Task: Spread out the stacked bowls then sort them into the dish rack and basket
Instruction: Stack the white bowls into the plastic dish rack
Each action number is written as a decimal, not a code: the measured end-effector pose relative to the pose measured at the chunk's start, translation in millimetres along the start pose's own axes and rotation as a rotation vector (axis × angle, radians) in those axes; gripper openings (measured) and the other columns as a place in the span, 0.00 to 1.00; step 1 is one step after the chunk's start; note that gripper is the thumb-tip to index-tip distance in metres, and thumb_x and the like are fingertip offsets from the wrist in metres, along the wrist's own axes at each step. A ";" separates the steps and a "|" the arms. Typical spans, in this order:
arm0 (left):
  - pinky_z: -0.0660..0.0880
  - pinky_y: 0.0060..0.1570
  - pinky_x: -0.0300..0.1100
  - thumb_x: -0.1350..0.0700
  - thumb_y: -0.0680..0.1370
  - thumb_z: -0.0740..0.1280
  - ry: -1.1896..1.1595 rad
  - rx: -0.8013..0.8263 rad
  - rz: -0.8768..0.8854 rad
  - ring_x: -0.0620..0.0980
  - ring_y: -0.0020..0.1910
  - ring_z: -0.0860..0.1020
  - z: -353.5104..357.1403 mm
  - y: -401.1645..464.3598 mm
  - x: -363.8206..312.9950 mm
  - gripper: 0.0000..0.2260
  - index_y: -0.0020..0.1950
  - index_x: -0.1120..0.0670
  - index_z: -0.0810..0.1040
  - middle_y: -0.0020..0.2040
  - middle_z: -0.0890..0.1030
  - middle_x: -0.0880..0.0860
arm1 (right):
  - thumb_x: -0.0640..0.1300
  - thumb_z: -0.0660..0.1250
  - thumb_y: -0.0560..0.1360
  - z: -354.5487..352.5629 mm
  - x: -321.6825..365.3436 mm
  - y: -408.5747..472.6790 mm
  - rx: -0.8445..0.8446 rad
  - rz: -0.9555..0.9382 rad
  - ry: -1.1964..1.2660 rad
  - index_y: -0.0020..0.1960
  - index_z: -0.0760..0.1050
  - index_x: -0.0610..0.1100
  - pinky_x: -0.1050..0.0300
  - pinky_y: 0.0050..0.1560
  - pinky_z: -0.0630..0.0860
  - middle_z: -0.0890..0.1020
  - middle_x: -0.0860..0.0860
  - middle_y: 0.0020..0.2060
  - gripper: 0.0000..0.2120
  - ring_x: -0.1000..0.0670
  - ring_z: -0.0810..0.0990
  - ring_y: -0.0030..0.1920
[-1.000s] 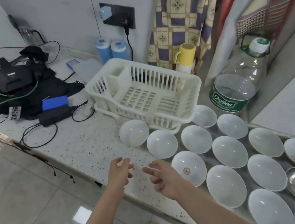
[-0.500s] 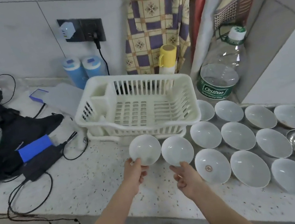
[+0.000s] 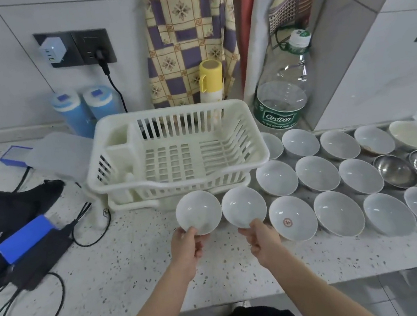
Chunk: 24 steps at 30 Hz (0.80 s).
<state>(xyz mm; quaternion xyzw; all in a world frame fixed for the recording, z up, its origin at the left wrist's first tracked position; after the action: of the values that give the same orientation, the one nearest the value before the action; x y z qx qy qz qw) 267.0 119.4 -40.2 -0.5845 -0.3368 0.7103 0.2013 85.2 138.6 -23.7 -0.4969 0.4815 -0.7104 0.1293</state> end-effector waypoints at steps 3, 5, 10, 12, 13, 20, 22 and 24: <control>0.62 0.21 0.37 0.63 0.77 0.61 0.025 -0.021 0.025 0.46 0.25 0.67 -10.4 -9.9 0.4 0.17 0.66 0.58 0.72 0.42 0.86 0.63 | 0.38 0.60 0.76 -4.7 -2.8 -11.4 -0.009 0.001 -0.013 0.57 0.74 0.38 0.64 0.18 0.58 0.86 0.38 0.42 0.11 0.55 0.59 0.21; 0.61 0.20 0.37 0.63 0.77 0.61 0.043 -0.021 0.049 0.45 0.22 0.66 -20.9 -20.6 1.4 0.16 0.65 0.58 0.72 0.41 0.86 0.62 | 0.37 0.60 0.75 -9.4 -6.6 -24.3 0.020 -0.005 0.003 0.56 0.74 0.39 0.64 0.18 0.57 0.86 0.38 0.41 0.10 0.55 0.57 0.21; 0.61 0.19 0.35 0.63 0.76 0.60 0.068 -0.023 0.164 0.45 0.19 0.63 -42.4 -51.0 -9.6 0.13 0.59 0.58 0.76 0.38 0.85 0.63 | 0.35 0.58 0.74 -22.1 6.9 -56.6 0.071 -0.140 0.075 0.50 0.73 0.39 0.64 0.19 0.56 0.85 0.36 0.39 0.07 0.55 0.55 0.21; 0.60 0.21 0.36 0.64 0.75 0.60 0.059 0.018 0.229 0.46 0.20 0.62 -45.3 -61.7 -20.9 0.13 0.58 0.59 0.77 0.38 0.85 0.65 | 0.35 0.58 0.74 -23.1 20.8 -65.8 0.096 -0.230 0.096 0.46 0.69 0.36 0.63 0.20 0.55 0.84 0.34 0.40 0.03 0.55 0.55 0.21; 0.60 0.21 0.37 0.63 0.75 0.60 0.050 0.041 0.263 0.46 0.20 0.62 -44.8 -66.3 -28.2 0.13 0.57 0.60 0.78 0.38 0.84 0.65 | 0.34 0.58 0.73 -21.6 28.7 -68.8 0.108 -0.273 0.101 0.45 0.68 0.37 0.62 0.20 0.54 0.83 0.32 0.40 0.01 0.54 0.55 0.22; 0.58 0.21 0.39 0.55 0.66 0.61 -0.068 0.062 0.468 0.48 0.20 0.62 -35.1 -64.8 -103.3 0.19 0.53 0.61 0.77 0.38 0.84 0.67 | 0.39 0.61 0.69 7.6 99.8 -70.9 0.157 -0.563 -0.031 0.29 0.69 0.48 0.61 0.23 0.54 0.81 0.37 0.36 0.11 0.52 0.57 0.24; 0.59 0.21 0.38 0.55 0.66 0.61 -0.070 0.041 0.523 0.47 0.21 0.63 -35.9 -56.4 -126.7 0.18 0.54 0.60 0.77 0.38 0.84 0.66 | 0.40 0.63 0.68 20.4 123.7 -67.4 0.135 -0.657 -0.144 0.28 0.72 0.48 0.65 0.21 0.59 0.79 0.45 0.30 0.11 0.55 0.61 0.23; 0.60 0.21 0.37 0.55 0.67 0.61 -0.072 0.015 0.559 0.46 0.20 0.63 -38.2 -46.1 -148.5 0.17 0.53 0.58 0.76 0.38 0.85 0.65 | 0.42 0.63 0.67 37.3 144.4 -61.9 0.136 -0.704 -0.256 0.30 0.75 0.47 0.67 0.23 0.62 0.78 0.52 0.26 0.07 0.56 0.64 0.23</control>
<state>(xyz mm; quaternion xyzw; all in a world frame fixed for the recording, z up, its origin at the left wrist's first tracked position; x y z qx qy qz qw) 334.0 59.7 92.5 -0.6275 -0.1642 0.7610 -0.0101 66.1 53.4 112.1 -0.7069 0.2131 -0.6738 -0.0307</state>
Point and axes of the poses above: each hand's wrist, its own y-axis towards the middle knuckle, its own z-axis out of the palm, x = y × z, the point moved 1 cm from there along y, towards the middle knuckle
